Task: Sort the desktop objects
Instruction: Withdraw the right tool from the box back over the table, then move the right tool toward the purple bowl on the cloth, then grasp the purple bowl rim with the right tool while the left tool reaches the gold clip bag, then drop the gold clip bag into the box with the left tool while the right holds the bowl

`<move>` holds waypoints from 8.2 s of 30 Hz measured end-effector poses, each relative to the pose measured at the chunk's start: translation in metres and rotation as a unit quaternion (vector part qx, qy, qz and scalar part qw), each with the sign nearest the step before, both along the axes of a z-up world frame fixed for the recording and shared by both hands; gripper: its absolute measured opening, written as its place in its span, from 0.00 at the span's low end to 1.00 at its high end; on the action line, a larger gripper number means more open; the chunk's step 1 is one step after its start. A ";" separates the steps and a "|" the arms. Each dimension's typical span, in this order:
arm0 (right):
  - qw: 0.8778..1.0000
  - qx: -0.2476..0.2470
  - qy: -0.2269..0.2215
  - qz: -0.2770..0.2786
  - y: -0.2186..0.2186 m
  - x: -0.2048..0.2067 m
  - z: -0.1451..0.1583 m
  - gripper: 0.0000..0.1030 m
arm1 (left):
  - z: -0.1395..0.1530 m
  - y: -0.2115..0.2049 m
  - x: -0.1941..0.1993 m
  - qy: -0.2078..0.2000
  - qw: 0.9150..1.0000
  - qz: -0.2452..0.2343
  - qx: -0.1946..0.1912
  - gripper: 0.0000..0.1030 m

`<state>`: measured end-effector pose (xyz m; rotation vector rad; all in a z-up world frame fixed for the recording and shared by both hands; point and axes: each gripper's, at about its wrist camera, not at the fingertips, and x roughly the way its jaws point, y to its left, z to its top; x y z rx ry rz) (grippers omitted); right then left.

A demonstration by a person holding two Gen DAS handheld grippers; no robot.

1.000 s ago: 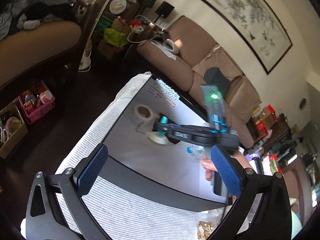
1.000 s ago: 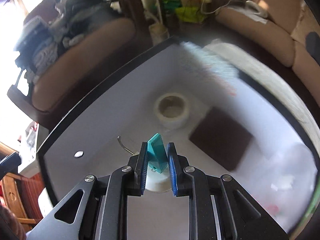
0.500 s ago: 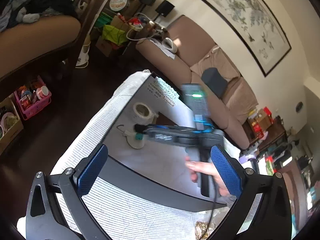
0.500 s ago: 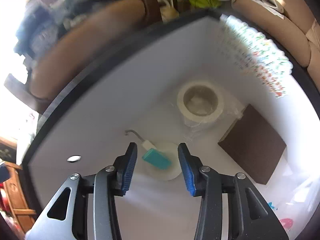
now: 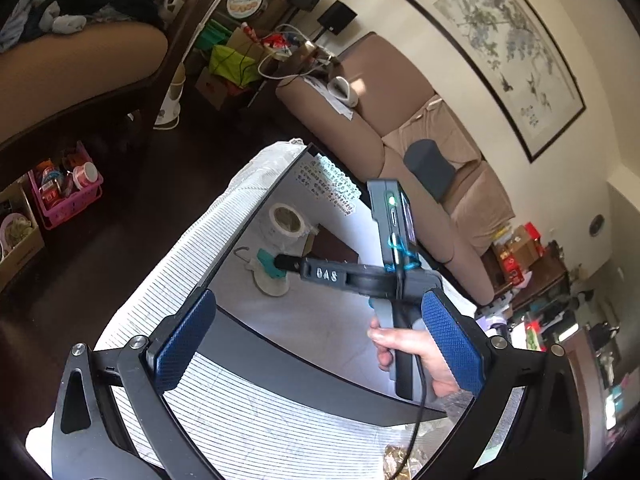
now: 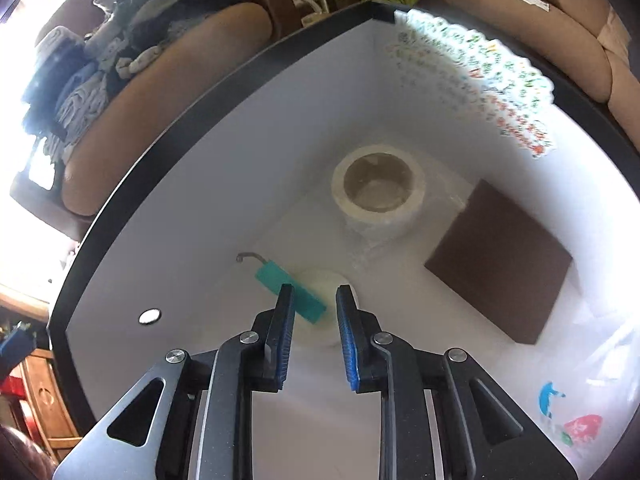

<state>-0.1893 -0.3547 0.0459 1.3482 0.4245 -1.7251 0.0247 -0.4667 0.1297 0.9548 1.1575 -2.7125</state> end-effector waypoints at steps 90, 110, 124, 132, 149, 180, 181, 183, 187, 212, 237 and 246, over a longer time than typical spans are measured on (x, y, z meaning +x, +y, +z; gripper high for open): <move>0.938 -0.207 0.088 -0.265 0.529 0.081 0.069 0.99 | -0.011 0.406 -0.062 -0.023 0.937 -0.292 -0.191 1.00; 0.951 -0.145 0.100 -0.254 0.476 0.092 0.047 0.77 | 0.001 0.352 -0.060 -0.045 0.945 -0.225 -0.233 1.00; 0.928 -0.089 0.147 -0.330 0.543 0.141 0.043 0.83 | -0.007 0.329 0.008 -0.042 0.945 -0.175 -0.275 1.00; 0.939 -0.108 0.059 -0.321 0.557 0.181 0.006 0.82 | -0.028 0.324 0.053 -0.073 0.952 -0.187 -0.232 1.00; 0.948 0.000 0.114 -0.296 0.496 0.165 -0.032 0.18 | -0.091 0.378 0.021 -0.128 0.934 -0.268 -0.197 1.00; 0.965 0.014 0.111 -0.237 0.495 0.213 -0.016 0.81 | -0.095 0.405 0.004 -0.119 0.921 -0.311 -0.203 0.67; 0.964 0.032 0.114 -0.238 0.494 0.212 -0.022 0.81 | -0.094 0.402 0.004 -0.117 0.923 -0.310 -0.197 0.66; 0.963 0.053 0.104 -0.243 0.494 0.208 -0.033 0.81 | -0.088 0.395 0.006 -0.108 0.928 -0.306 -0.180 0.63; 0.962 0.021 0.108 -0.250 0.500 0.216 -0.019 0.81 | -0.059 0.383 0.009 -0.068 0.941 -0.305 -0.131 0.51; 0.942 -0.065 0.069 -0.323 0.532 0.202 -0.001 0.81 | -0.090 0.398 0.015 -0.121 0.926 -0.303 -0.191 0.51; 0.950 -0.120 0.095 -0.271 0.468 0.194 0.050 0.81 | -0.036 0.154 -0.165 -0.216 0.932 -0.212 -0.198 0.51; 0.952 -0.110 0.088 -0.272 0.472 0.187 0.043 0.81 | -0.055 0.133 -0.193 -0.307 0.905 -0.194 -0.223 0.66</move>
